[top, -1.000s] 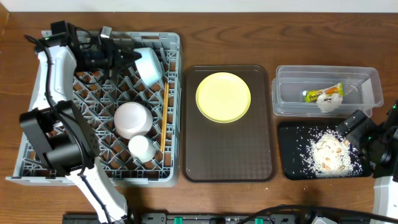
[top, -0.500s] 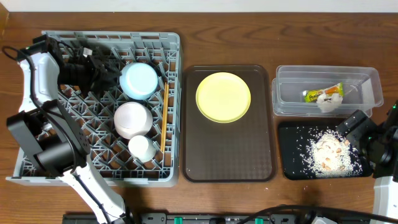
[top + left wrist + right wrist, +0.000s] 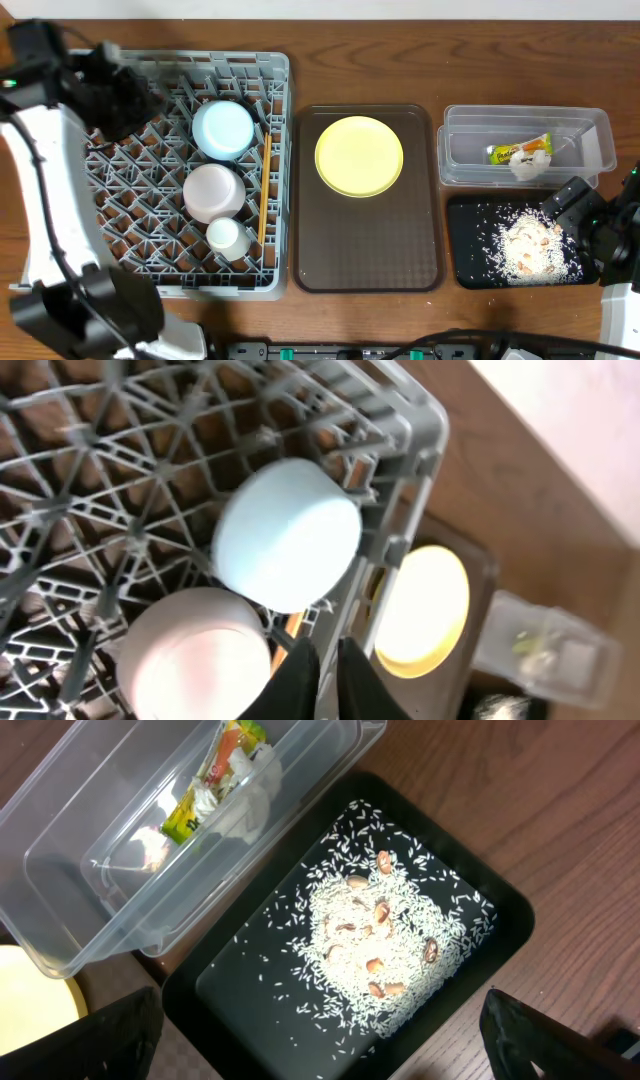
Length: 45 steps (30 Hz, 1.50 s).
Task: Sort waste into correct bins and load items into the dishwasher
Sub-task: 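Set the light-blue bowl in the rack and open the left gripper, then move the left gripper to the yellow plate rim on the brown tray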
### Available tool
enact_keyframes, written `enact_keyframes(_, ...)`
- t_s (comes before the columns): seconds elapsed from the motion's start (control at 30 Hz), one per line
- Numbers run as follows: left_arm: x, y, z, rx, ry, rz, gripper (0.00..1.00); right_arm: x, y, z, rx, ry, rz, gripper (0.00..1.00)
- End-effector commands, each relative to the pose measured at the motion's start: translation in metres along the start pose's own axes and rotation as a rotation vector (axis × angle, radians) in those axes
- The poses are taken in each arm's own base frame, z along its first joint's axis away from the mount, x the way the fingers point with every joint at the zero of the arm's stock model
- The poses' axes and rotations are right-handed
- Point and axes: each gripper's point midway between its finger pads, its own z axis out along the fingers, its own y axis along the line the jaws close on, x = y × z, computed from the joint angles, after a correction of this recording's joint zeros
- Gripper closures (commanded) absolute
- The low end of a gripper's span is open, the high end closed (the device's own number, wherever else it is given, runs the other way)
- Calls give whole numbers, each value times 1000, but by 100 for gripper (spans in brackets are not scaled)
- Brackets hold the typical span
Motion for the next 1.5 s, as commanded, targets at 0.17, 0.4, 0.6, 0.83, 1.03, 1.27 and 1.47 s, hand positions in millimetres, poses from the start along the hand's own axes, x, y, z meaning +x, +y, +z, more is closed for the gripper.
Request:
enact_keyframes(0.17, 27, -16, 54, -273, 73, 204, 89, -4, -1, -3, 4, -14, -6, 1)
enact_keyframes(0.4, 31, -1, 102, -372, 144, 237, 89, -4, -1, -3, 4, -14, -7, 1)
enact_keyframes(0.6, 7, 31, 120, -519, 83, 246, 89, -4, -1, -3, 4, -14, -6, 1)
enact_keyframes(0.83, 15, 47, 142, -553, 152, 237, 88, -4, -1, -3, 4, -14, -7, 1)
enact_keyframes(1.03, 7, 25, 117, -513, 78, 253, 88, -4, -1, -3, 4, -14, -6, 1)
enact_keyframes(1.27, 27, -37, 87, -337, 42, 299, 87, -4, -1, -3, 4, -14, -6, 1)
enact_keyframes(1.47, 49, -50, 85, -406, 41, 336, 84, -4, -1, -3, 4, -14, -6, 1)
